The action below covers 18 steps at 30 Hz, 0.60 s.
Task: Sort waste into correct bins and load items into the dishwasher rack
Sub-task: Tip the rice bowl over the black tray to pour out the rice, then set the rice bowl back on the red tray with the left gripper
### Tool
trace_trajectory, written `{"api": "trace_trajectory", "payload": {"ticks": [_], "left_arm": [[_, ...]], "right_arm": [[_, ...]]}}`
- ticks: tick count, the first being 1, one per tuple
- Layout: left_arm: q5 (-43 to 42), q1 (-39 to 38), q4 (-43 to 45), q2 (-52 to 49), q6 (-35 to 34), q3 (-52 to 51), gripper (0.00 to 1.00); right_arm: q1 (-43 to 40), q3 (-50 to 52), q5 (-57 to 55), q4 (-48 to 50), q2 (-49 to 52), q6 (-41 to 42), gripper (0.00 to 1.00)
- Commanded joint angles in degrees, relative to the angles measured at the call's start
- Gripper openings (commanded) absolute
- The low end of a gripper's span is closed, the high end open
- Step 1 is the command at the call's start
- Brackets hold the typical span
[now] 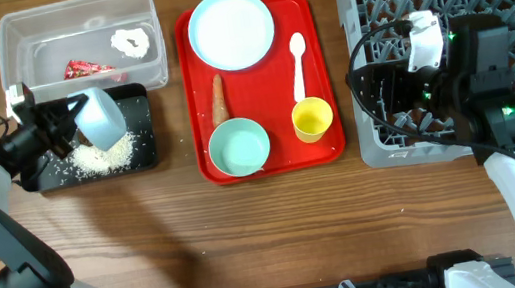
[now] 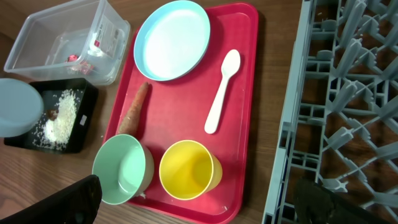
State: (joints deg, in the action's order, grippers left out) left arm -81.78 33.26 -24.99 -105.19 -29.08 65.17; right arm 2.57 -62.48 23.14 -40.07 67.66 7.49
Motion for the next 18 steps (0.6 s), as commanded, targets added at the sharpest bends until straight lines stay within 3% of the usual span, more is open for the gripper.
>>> {"api": "trace_trajectory", "payload": {"ticks": [1, 4, 8, 12, 18], "left_arm": [[7.78, -3.06, 1.62, 0.39, -1.4, -0.26, 0.04], [11.78, -7.8, 5.42, 4.07, -1.38, 0.15, 0.04], [31.36, -18.62, 5.57, 12.9, 0.68, 2.32, 0.04], [54.51, -34.64, 5.49, 17.22, 8.52, 2.51, 0.04], [82.84, -57.75, 5.14, 11.47, 22.99, 2.51, 0.04]], "right_arm": [[0.15, -1.53, 0.7, -0.28, 0.39, -0.02, 1.0], [0.15, -1.53, 0.7, -0.09, 0.39, 0.0, 1.0], [0.15, -1.53, 0.72, -0.31, 0.39, 0.02, 1.0], [0.15, -1.53, 0.72, -0.31, 0.39, 0.02, 1.0], [0.15, -1.53, 0.72, -0.26, 0.39, 0.04, 1.0]]}}
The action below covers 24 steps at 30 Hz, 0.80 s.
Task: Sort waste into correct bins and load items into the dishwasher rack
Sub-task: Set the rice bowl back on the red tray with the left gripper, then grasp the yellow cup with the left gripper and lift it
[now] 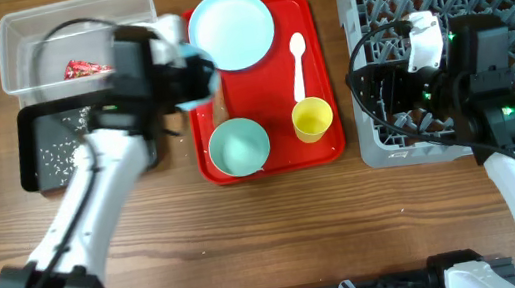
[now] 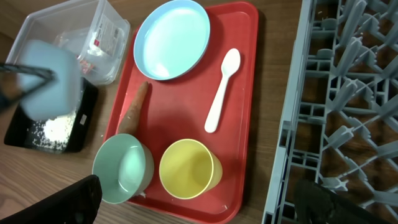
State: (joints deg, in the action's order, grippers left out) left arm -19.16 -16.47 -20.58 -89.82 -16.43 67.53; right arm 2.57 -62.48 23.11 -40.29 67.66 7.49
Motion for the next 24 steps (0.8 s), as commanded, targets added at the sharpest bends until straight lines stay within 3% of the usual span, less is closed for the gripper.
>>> {"api": "trace_trajectory", "payload": {"ticks": [1, 6, 10, 18, 20, 22, 24], "left_arm": [[22.77, -10.6, 1.55, -5.66, 13.14, 0.15, 0.04], [24.22, -17.25, 8.31, -14.36, 24.06, 0.15, 0.04], [24.17, -18.16, 12.61, -18.36, 24.9, 0.15, 0.04], [23.96, -21.16, 9.75, -18.75, 26.75, 0.13, 0.06], [23.96, -21.94, 9.42, -18.75, 26.73, 0.13, 0.12], [24.0, -22.32, 9.46, -18.73, 26.73, 0.13, 0.29], [24.02, -22.18, 9.49, -18.73, 26.69, 0.15, 0.39]], "right_arm": [[0.15, -1.53, 0.74, -0.07, 0.39, 0.07, 1.0], [0.15, -1.53, 0.76, -0.17, 0.39, 0.15, 1.0], [0.15, -1.53, 0.72, -0.63, 0.39, -0.02, 1.0], [0.15, -1.53, 0.7, -0.68, 0.39, -0.02, 1.0], [0.15, -1.53, 0.72, -0.68, 0.39, 0.0, 1.0], [0.15, -1.53, 0.7, -0.7, 0.39, 0.0, 1.0], [0.15, -1.53, 0.7, -0.7, 0.39, -0.02, 1.0]]}}
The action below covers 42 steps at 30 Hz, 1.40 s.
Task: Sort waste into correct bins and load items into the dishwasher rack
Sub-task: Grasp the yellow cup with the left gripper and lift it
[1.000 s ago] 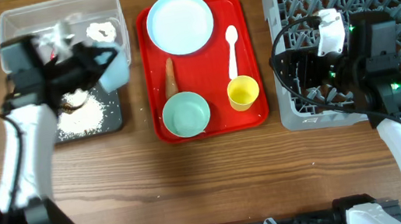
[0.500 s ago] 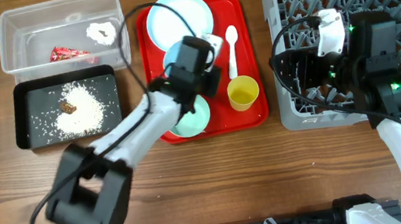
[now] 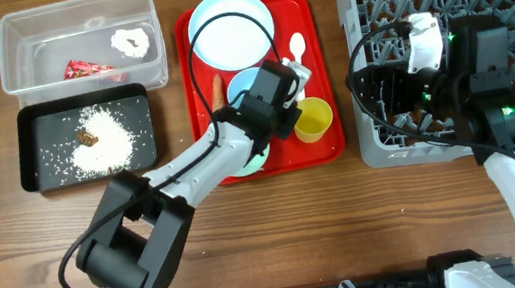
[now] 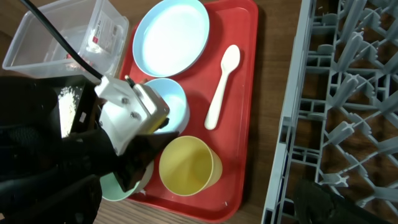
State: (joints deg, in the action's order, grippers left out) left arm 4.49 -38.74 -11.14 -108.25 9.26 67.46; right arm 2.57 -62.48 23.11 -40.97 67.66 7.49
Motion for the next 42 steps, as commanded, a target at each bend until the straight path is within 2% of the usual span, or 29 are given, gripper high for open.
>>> {"api": "trace_trajectory", "payload": {"ticks": [1, 4, 8, 10, 12, 13, 14, 16, 20, 22, 26, 31, 36, 39, 42], "left_arm": [[0.35, 0.31, 0.04, -0.31, 0.68, 0.22, 0.43], [0.35, 0.92, 0.04, 0.04, -1.14, 0.59, 0.54], [0.17, 2.12, -0.04, 4.04, -7.48, 1.81, 0.61], [-2.93, 2.73, -0.02, 6.27, -8.72, 2.1, 0.64], [-9.81, 3.41, -0.04, 7.69, -10.43, 2.16, 0.64], [-16.39, 3.87, 0.0, 8.0, -13.62, 2.16, 0.63], [-19.58, 3.96, -0.07, 8.0, -15.21, 2.14, 0.61], [-22.03, 3.61, -1.44, 7.58, -18.43, 2.14, 0.54], [-18.86, 2.58, -2.16, 7.13, -20.48, 2.14, 0.44], [-13.4, 2.67, -2.71, 7.13, -27.76, 2.14, 0.43], [-13.07, 2.69, -4.83, 7.13, -25.75, 2.71, 0.45], [-11.93, 3.13, -20.15, 7.13, -22.95, 9.4, 0.47], [-12.37, 2.36, -20.92, 6.21, -22.95, 10.67, 0.54], [-14.16, 2.08, -22.08, 3.13, -17.73, 10.67, 0.63], [-15.45, 2.1, -22.93, 0.92, -15.65, 10.67, 0.65]], "right_arm": [[0.15, -1.53, 0.7, 0.0, 0.39, -0.02, 1.0], [0.15, -1.53, 0.48, -0.04, 0.39, -0.02, 1.0], [0.15, -1.53, 0.5, -0.04, 0.39, -0.02, 1.0], [0.15, -1.53, 0.5, -0.04, 0.39, -0.02, 1.0], [0.15, -1.53, 0.5, -0.04, 0.39, -0.02, 1.0], [0.15, -1.53, 0.5, -0.04, 0.39, -0.02, 1.0], [0.15, -1.53, 0.5, -0.04, 0.39, -0.02, 1.0], [0.15, -1.53, 0.5, -0.04, 0.39, 0.0, 1.0], [0.15, -1.53, 0.5, 0.0, 0.39, -0.02, 1.0], [0.15, -1.53, 0.48, -0.04, 0.39, -0.04, 1.0], [0.15, -1.53, 0.13, 0.0, 0.39, -0.02, 1.0], [0.15, -1.53, -0.79, 0.0, 0.39, -0.02, 1.0], [0.15, -1.53, -0.79, -0.04, 0.39, 0.02, 1.0], [0.15, -1.53, -0.79, -0.02, 0.39, 0.02, 1.0], [0.15, -1.53, -0.79, -0.07, 0.39, -0.02, 1.0]]}}
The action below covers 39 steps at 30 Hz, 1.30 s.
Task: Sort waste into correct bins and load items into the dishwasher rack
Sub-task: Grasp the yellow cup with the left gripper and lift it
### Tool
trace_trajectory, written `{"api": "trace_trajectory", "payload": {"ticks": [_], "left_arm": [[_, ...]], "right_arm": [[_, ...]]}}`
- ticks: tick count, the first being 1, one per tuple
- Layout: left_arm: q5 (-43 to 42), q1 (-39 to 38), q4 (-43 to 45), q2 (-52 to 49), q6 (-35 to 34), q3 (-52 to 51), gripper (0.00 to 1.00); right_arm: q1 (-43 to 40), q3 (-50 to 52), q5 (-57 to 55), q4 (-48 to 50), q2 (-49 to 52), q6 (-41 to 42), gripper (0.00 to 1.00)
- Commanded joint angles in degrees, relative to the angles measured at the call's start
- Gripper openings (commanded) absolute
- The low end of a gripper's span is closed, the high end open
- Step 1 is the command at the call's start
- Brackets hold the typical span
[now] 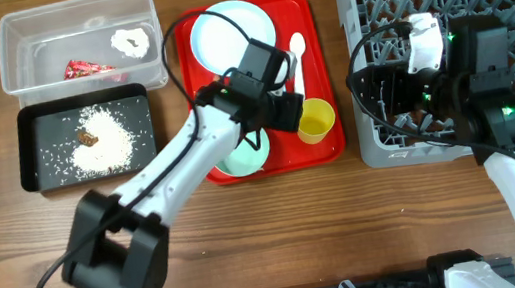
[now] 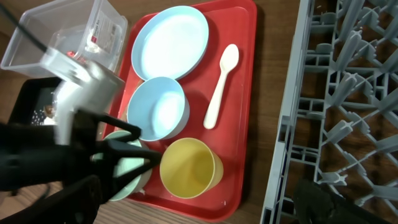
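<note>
A light blue bowl (image 2: 155,107) sits upright on the red tray (image 1: 310,15), below the blue plate (image 1: 231,28). In the overhead view my left arm covers most of it. My left gripper (image 2: 146,146) is open and empty just beside the bowl, over the rim of the green bowl (image 2: 127,171). The yellow cup (image 1: 313,121) and the white spoon (image 1: 296,58) lie to the tray's right. My right gripper (image 2: 199,211) hangs open and empty over the left edge of the grey dishwasher rack. The carrot is hidden.
A clear bin (image 1: 82,45) holding a red wrapper and a white scrap stands at the back left. In front of it lies a black tray (image 1: 85,140) with rice and a brown bit. My left arm stretches across the tray's left half.
The blue bowl was in my left gripper over the tray. Now it stands on the tray, and the gripper is open and drawn back over the green bowl. The right arm has not moved.
My left gripper held the blue bowl tipped over the black tray, with rice in the tray. Then the bowl was near the red tray's left edge, then over the carrot. Now it rests there, let go.
</note>
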State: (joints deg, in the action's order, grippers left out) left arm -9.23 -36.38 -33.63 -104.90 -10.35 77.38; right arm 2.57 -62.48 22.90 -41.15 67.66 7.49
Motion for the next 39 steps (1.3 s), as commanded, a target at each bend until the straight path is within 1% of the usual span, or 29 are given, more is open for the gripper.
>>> {"api": "trace_trajectory", "payload": {"ticks": [1, 4, 6, 10, 11, 13, 14, 15, 19, 21, 25, 28, 30, 32, 33, 34, 35, 39], "left_arm": [[-1.86, -0.26, -0.2, -2.62, 3.96, 0.74, 0.66], [-2.08, -0.28, 0.57, -2.82, 3.96, 0.74, 0.66], [-3.89, -0.26, 0.57, -3.3, 3.96, 0.72, 0.66], [-4.26, -0.26, 0.83, -5.95, 3.96, 0.72, 0.66], [-4.26, -0.26, 0.83, -6.45, 3.96, 0.72, 0.63], [-4.22, -0.26, 0.98, -6.56, 3.96, 0.72, 0.49], [-4.24, -0.26, 1.29, -6.56, 3.96, 0.72, 0.44], [-4.22, -0.26, 1.7, -6.56, 3.96, 0.72, 0.35], [-4.22, -0.09, 2.51, -6.32, 3.96, 0.74, 0.11], [-4.24, 0.22, 2.51, -5.73, 3.91, 0.74, 0.04], [-6.25, 2.23, 2.27, -1.81, 1.73, 0.74, 0.04], [-14.36, 5.73, 2.08, 2.32, 0.68, 0.74, 0.04], [-24.13, 10.12, 2.14, 5.46, 0.68, 0.74, 0.04], [-34.45, 14.71, 2.58, 7.56, 0.7, 0.74, 0.04], [-42.18, 17.84, 3.26, 8.35, 0.7, 0.74, 0.04], [-46.99, 19.71, 3.8, 8.55, 0.7, 0.74, 0.04], [-55.47, 22.95, 4.76, 8.57, 0.7, 0.74, 0.04], [-66.18, 27.65, 5.81, 8.57, 0.74, 0.74, 0.04]], "right_arm": [[0.15, -1.53, -0.57, 0.11, 0.39, -0.02, 1.0], [0.15, -1.53, -0.57, 0.17, 0.39, 0.0, 1.0], [0.15, -1.53, -0.57, 0.15, 0.39, 0.02, 1.0], [0.15, -1.53, -0.57, 0.13, 0.39, 0.0, 1.0], [0.15, -1.53, -0.57, 0.13, 0.39, 0.0, 1.0], [0.15, -1.53, -0.59, 0.13, 0.39, -0.02, 1.0], [0.15, -1.53, -0.59, 0.13, 0.39, -0.02, 1.0], [0.15, -1.53, -0.59, 0.13, 0.39, -0.04, 1.0], [0.15, -1.53, -1.01, 0.09, 0.39, -0.02, 1.0], [0.13, -1.53, -1.03, 0.11, 0.39, -0.02, 1.0], [0.13, -1.53, -0.98, 0.13, 0.39, -0.02, 1.0], [0.15, -1.53, -0.7, 0.35, 0.39, 0.02, 1.0], [0.15, -1.53, 1.33, 1.75, 0.39, -0.02, 1.0], [0.15, -1.18, 5.73, 4.63, 0.42, -0.2, 1.0], [0.15, -0.68, 10.27, 7.23, 0.46, -1.79, 1.0], [0.15, -0.59, 12.85, 8.5, 0.83, -2.78, 1.0], [0.15, -0.59, 17.77, 11.17, 1.64, -3.26, 1.0], [0.15, -0.59, 32.37, 18.23, 5.11, -6.93, 1.0]]}}
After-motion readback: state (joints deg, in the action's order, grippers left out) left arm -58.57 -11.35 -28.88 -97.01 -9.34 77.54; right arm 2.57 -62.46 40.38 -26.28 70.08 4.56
